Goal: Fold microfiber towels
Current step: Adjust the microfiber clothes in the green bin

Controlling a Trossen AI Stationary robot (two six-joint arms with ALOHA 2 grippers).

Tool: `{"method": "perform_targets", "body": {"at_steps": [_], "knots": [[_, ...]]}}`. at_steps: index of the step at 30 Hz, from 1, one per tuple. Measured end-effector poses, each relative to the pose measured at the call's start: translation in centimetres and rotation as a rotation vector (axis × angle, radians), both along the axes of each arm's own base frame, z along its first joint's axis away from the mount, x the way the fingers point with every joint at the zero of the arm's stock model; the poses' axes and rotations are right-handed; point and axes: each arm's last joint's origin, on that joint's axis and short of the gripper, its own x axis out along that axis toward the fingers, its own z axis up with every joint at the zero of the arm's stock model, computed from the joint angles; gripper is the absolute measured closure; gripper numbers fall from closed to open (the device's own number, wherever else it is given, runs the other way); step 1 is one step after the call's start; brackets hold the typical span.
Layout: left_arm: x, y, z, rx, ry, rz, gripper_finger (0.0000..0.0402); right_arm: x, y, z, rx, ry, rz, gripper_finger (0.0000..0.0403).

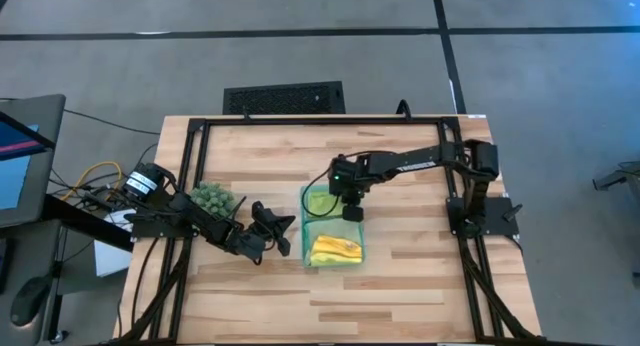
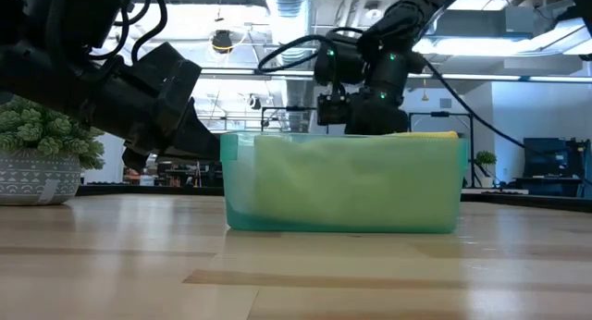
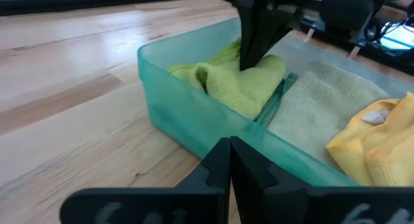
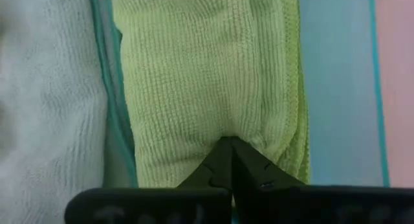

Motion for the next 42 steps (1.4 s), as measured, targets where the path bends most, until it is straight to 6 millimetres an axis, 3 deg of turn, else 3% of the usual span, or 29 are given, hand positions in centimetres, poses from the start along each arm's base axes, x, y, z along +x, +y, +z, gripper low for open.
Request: {"method": "perform_targets", "body": {"at_steps": [6, 11, 13, 17, 20, 23, 28, 34, 39, 42], "knots": [[0.0, 0.0, 0.0, 0.000, -0.001, 0.000, 0.0401, 0.0, -0.3, 4.5, -0.018, -0.121, -0.012, 0.0383], [0.0, 0.0, 0.0, 0.001, 0.001, 0.000, 0.0402, 1.4, 0.0, 5.5, 0.031, -0.302, 0.008, 0.0382], [0.0, 0.0, 0.0, 0.001, 0.000, 0.001, 0.0401, 2.4, 0.5, 5.0, 0.100, -0.365, 0.056, 0.0382], [0.0, 0.0, 0.0, 0.000, -0.001, 0.001, 0.0401, 4.4, 1.5, 1.4, 0.126, -0.386, 0.089, 0.0386], [0.0, 0.0, 0.0, 0.000, -0.001, 0.001, 0.0401, 5.7, 1.5, -0.8, 0.083, -0.376, 0.062, 0.0388], [0.0, 0.0, 0.0, -0.001, -0.004, 0.001, 0.0401, 6.5, 1.2, -1.8, 0.011, -0.361, 0.015, 0.0385], [0.1, 0.0, 0.1, 0.000, -0.006, 0.000, 0.0401, 6.1, 1.2, -0.4, -0.004, -0.373, 0.035, 0.0382], [0.0, 0.0, 0.0, 0.004, 0.000, -0.001, 0.0401, 4.1, 0.9, 4.6, -0.013, -0.400, 0.031, 0.0385], [0.0, 0.0, 0.0, 0.005, 0.003, 0.000, 0.0401, 3.5, 0.6, 3.5, 0.013, -0.293, -0.009, 0.0380], [0.0, 0.0, 0.0, 0.004, 0.002, 0.000, 0.0402, 4.1, 0.5, 0.6, 0.018, -0.223, -0.015, 0.0379]]}}
